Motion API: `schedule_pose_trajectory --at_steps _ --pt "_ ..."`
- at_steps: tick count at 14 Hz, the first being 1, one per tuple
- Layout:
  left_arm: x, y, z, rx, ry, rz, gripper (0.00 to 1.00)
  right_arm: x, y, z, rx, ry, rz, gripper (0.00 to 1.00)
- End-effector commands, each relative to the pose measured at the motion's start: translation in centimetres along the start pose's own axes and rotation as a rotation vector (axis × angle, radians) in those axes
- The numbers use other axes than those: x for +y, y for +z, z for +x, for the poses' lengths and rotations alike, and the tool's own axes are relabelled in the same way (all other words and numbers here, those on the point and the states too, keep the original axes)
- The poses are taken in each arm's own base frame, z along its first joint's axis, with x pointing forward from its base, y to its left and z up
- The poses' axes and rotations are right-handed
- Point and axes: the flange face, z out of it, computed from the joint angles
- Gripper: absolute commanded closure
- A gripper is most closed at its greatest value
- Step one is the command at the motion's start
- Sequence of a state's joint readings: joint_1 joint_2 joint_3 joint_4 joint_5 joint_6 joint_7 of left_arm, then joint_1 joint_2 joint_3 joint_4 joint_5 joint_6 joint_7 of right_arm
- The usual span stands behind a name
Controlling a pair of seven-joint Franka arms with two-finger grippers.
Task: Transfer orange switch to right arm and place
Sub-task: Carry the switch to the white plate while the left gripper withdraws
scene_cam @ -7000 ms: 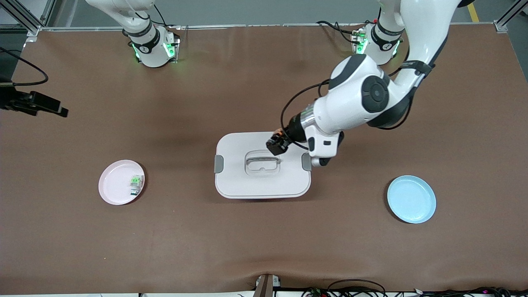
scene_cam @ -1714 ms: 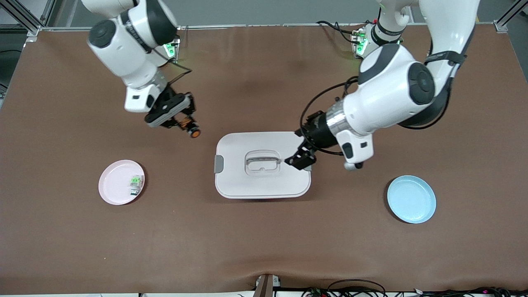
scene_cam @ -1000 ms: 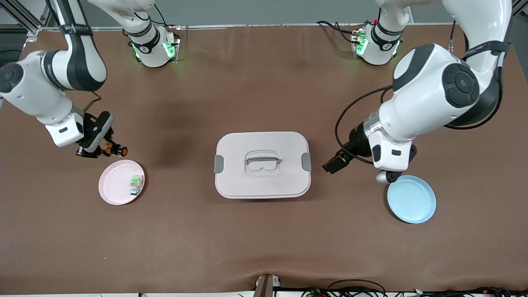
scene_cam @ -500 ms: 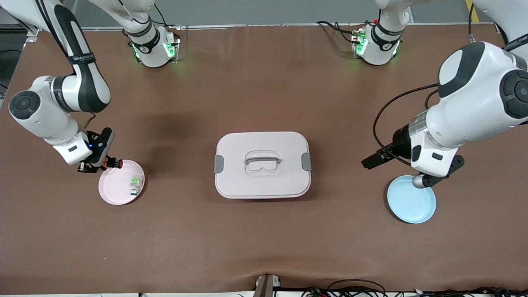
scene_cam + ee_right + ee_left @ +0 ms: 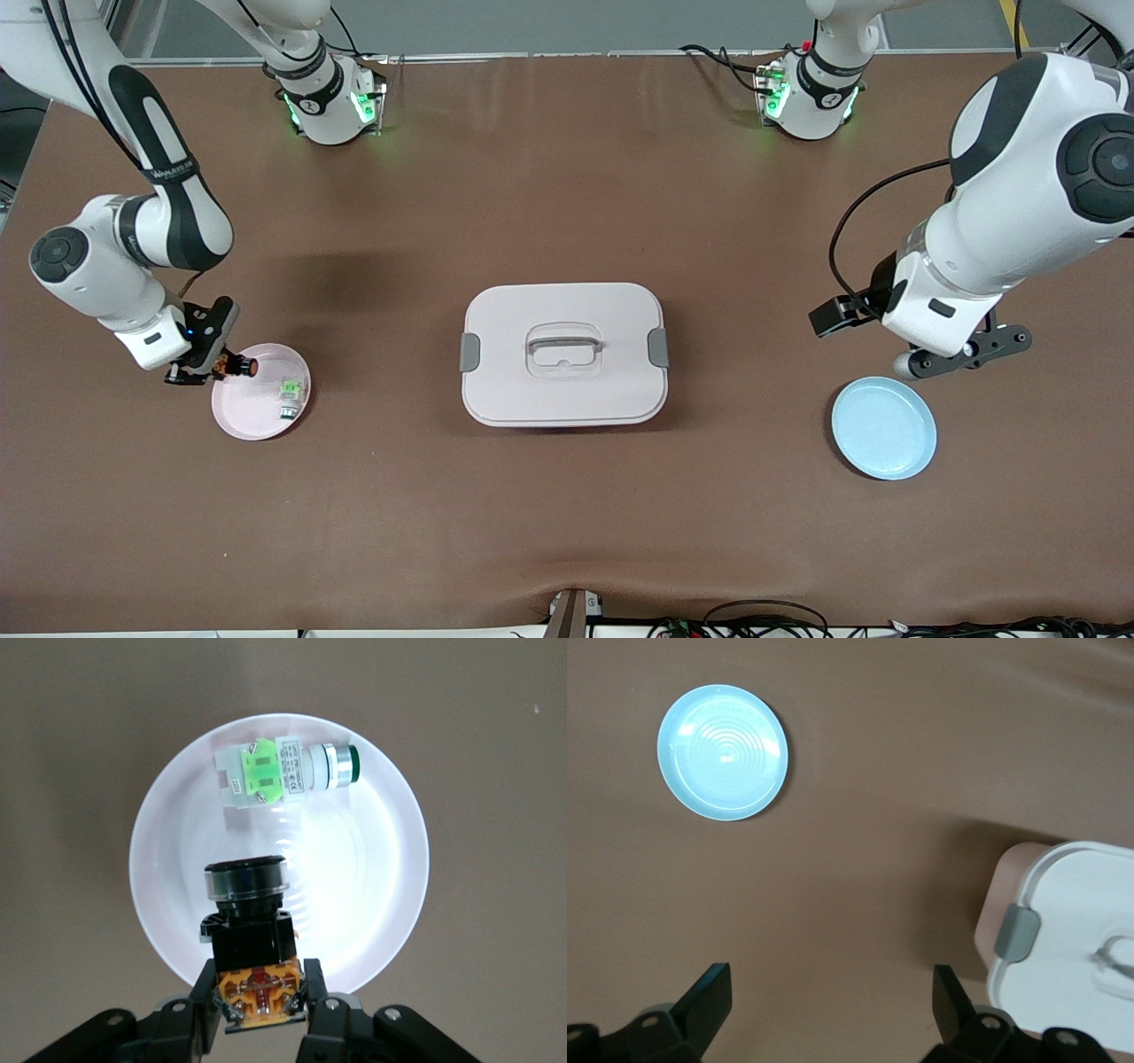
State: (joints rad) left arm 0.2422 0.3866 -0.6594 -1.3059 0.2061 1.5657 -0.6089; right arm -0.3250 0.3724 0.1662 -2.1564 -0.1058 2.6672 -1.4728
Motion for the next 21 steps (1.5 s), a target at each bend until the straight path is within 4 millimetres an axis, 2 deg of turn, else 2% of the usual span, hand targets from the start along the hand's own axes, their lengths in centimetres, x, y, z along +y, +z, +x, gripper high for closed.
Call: schedule_pose_trajectory --at_steps 1,3,5,9,13,18,19,20,21 --pt "-3.4 -1.7 0.2 0.016 0.038 0.034 0.00 0.2 2.3 0.2 0.024 -0.012 -0.021 1.00" --pt "-5.1 -2.0 0.4 -0.001 0.078 0.046 0.00 0.0 3.4 0.5 0.032 -0.012 -0.021 1.00" --pt "-5.3 -3.4 -0.5 0.014 0.092 0.059 0.00 -0.1 4.2 0.5 0.038 -0.012 -0.026 1.00" --pt "-7.0 -5.3 -1.2 0.027 0.059 0.075 0.00 0.0 4.5 0.5 0.040 -0.009 -0.028 1.00" --pt "-6.7 -6.9 -2.4 0.057 0.050 0.079 0.00 -0.2 5.2 0.4 0.042 -0.007 -0.016 1.00" --pt "-6.2 -7.3 -2.9 0.062 0.042 0.077 0.00 -0.2 5.8 0.4 0.045 0.005 -0.008 1.00" --pt "-6.2 -7.5 -3.1 0.067 0.043 0.079 0.00 -0.1 5.7 0.6 0.046 0.009 -0.009 0.94" --pt "-6.2 -7.6 -3.1 0.069 0.043 0.079 0.00 0.2 5.5 0.6 0.047 0.006 -0.014 0.01" --pt "-6.3 -7.7 -3.1 0.072 0.044 0.079 0.00 0.2 5.5 0.8 0.046 0.003 -0.009 0.00"
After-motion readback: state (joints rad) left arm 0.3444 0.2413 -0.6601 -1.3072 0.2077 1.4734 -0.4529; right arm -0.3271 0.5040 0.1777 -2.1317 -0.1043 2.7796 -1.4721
